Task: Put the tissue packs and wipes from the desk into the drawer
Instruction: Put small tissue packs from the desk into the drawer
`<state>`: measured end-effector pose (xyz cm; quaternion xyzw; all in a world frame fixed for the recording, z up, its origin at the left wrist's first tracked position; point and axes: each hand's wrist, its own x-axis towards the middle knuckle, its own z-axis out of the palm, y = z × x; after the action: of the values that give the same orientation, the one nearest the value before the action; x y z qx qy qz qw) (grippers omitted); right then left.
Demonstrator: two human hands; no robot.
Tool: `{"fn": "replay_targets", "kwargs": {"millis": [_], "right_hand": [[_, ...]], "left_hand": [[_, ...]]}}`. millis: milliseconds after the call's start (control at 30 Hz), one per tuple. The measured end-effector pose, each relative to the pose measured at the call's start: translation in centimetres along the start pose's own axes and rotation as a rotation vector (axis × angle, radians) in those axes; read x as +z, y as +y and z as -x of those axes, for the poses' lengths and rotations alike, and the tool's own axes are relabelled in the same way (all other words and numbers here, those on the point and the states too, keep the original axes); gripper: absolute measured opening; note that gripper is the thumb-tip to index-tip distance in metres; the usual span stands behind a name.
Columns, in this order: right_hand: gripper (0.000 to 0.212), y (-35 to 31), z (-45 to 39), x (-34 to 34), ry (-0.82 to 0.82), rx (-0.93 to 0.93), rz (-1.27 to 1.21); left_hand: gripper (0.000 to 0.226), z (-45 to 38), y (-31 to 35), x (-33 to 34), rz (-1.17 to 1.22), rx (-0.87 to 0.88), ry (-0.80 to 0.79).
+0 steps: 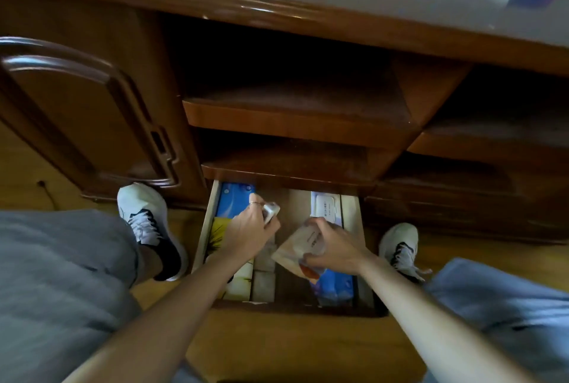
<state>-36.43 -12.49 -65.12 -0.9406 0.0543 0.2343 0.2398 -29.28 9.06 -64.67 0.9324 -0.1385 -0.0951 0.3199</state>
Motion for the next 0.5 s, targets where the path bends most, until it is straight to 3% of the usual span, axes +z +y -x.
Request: {"fn": "replay_targets", "kwargs": {"millis": [233,367,500], "right_hand": [[0.098,3.7,-8.0,0.6,0.003,-0.012,0.242],[0.054,7.2,-10.6,1.6,0.093,0.087,0.607],[0.063,8.3,-10.9,4.1,0.038,0.191,0.530]], "left_hand": [[0.032,-0.7,-2.7,2.5,0.020,-0.098,-0.109],[0.035,-0.9,-4.1,3.1,0.067,-0.130,-0.114],[0.039,-1.1,-4.3,4.3,0.103,-0.167,-0.119]]}}
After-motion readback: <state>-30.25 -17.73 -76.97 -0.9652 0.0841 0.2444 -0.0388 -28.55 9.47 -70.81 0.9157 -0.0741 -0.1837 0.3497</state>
